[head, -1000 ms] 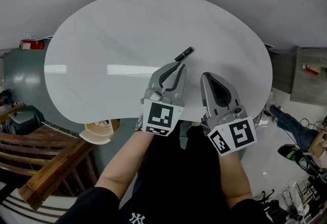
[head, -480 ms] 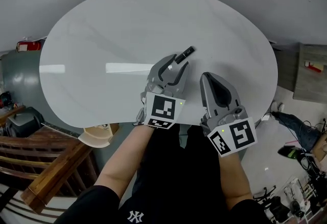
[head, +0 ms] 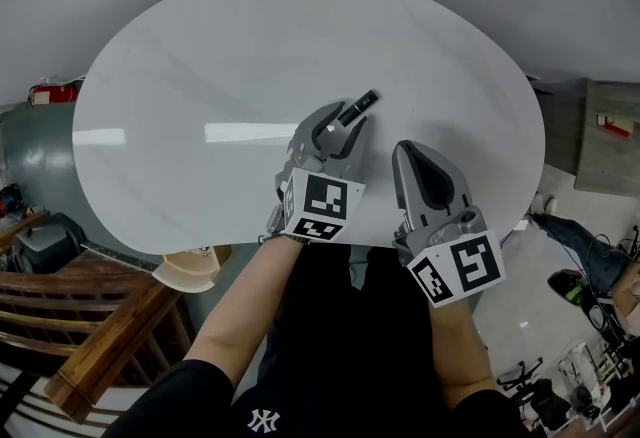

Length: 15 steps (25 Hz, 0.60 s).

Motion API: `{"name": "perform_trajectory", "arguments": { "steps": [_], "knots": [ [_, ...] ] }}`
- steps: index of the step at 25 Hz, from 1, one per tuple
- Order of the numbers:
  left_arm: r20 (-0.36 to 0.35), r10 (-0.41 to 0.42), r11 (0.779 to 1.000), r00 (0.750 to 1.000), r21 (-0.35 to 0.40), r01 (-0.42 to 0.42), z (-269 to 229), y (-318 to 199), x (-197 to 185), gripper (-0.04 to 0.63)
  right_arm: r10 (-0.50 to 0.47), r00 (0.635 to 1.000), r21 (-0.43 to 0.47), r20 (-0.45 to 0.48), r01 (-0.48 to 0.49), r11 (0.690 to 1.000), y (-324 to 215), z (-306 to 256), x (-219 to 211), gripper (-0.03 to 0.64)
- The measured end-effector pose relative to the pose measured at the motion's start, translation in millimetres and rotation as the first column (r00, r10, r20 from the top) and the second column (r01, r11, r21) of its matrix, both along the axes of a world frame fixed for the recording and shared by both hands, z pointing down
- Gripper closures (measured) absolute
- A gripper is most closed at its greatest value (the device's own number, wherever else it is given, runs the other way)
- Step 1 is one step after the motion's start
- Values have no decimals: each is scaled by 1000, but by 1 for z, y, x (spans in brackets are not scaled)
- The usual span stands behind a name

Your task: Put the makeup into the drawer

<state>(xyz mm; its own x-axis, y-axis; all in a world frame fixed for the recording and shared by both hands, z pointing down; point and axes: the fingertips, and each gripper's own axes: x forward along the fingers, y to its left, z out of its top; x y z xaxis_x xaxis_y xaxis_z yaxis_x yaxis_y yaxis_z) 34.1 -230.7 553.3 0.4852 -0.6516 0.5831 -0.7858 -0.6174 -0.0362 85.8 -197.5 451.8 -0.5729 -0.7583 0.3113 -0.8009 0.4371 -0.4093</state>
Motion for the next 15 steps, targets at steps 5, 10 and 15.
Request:
{"name": "perform_trajectory", "arguments": {
  "steps": [5, 10, 15],
  "knots": [
    [30, 16, 1000, 999, -16, -15, 8, -2, 2, 454, 4, 1000, -5, -5, -4, 1000, -2, 3, 2, 601],
    [69, 24, 1000, 997, -17, -22, 11, -2, 2, 456, 9, 1000, -9, -10, -10, 1000, -4, 4, 3, 601],
    [115, 21, 1000, 993, -21, -19, 14, -3, 1, 459, 16, 1000, -12, -13, -17, 1000, -4, 4, 3, 601]
  ]
}}
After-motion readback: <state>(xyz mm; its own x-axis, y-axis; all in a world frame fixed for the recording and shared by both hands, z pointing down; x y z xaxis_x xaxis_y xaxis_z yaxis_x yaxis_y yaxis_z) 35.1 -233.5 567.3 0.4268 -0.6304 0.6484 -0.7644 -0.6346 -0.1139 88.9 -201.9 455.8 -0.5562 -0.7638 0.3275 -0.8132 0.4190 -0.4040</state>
